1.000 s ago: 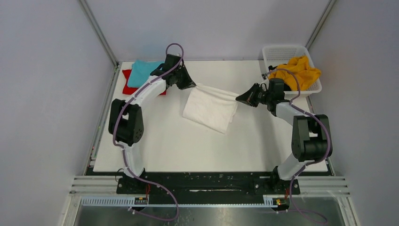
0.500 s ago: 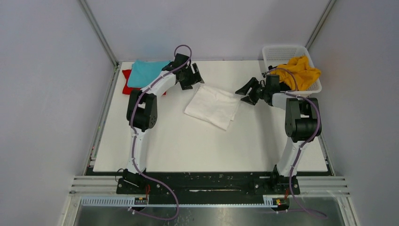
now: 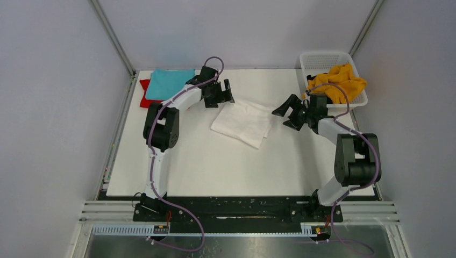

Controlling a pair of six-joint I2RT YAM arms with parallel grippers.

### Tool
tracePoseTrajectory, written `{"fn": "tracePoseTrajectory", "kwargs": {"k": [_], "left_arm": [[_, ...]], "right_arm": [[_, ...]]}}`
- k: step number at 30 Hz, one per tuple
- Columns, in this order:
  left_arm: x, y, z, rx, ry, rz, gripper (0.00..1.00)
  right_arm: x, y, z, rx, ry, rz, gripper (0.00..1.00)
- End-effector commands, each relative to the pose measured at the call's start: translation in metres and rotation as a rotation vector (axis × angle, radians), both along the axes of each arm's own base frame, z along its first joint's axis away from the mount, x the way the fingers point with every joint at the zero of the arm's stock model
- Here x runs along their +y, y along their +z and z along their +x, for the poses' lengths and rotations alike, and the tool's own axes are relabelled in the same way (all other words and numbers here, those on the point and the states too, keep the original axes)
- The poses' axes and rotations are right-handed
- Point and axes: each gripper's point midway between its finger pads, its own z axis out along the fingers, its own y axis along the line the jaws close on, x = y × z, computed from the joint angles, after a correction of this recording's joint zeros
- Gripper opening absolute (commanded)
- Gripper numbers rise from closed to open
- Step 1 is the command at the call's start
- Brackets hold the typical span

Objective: Fold and stack the t-shirts
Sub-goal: Put the neatly folded tshirt into the corner of the board with the left arm

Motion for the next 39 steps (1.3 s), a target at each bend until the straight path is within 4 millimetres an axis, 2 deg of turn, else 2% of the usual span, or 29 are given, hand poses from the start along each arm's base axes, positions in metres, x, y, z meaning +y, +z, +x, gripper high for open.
{"fn": "tracePoseTrajectory", "kwargs": {"k": [1,5,10,12,14,16,17,18,19,25,30,34,39], "left_arm": [[0.002,-0.012,-0.005,-0.020,-0.054,0.087,0.92],[-0.015,-0.027,-0.015,0.012,-0.116,0.107,0.85],[-0.024,-0.052,-0.032,0.060,-0.114,0.223,0.75],[-0.025,-0.059,-0.037,0.073,-0.090,0.265,0.67],[-0.021,-0.061,-0.037,0.069,-0.050,0.331,0.53],[-0.011,-0.056,-0.029,0.042,0.002,0.435,0.36],[-0.004,-0.049,-0.022,0.023,0.035,0.486,0.24],[0.003,-0.042,-0.016,0.010,0.072,0.526,0.08],[0.010,-0.034,-0.009,-0.010,0.111,0.556,0.00],[0.045,0.024,0.022,-0.184,0.195,0.682,0.00],[0.075,0.085,0.048,-0.370,0.225,0.756,0.00],[0.106,0.123,0.063,-0.466,0.202,0.854,0.00],[0.151,0.156,0.076,-0.518,0.241,0.958,0.00]], "right_arm": [[-0.002,0.013,-0.032,-0.047,0.031,-0.037,0.99],[-0.004,0.019,-0.057,-0.058,0.047,-0.061,0.99],[-0.005,0.032,-0.074,-0.089,0.064,-0.074,1.00],[-0.005,0.037,-0.079,-0.109,0.069,-0.078,0.99],[-0.005,0.041,-0.082,-0.126,0.073,-0.084,1.00],[-0.005,0.043,-0.084,-0.139,0.081,-0.091,0.99],[-0.006,0.044,-0.085,-0.146,0.082,-0.096,0.99],[-0.006,0.045,-0.086,-0.151,0.084,-0.098,0.99],[-0.006,0.047,-0.087,-0.157,0.087,-0.099,0.99],[-0.011,0.050,-0.089,-0.176,0.080,-0.138,1.00],[-0.018,0.053,-0.089,-0.201,0.065,-0.183,0.99],[-0.024,0.054,-0.089,-0.214,0.049,-0.218,0.99],[-0.028,0.057,-0.087,-0.235,0.034,-0.239,0.99]]}}
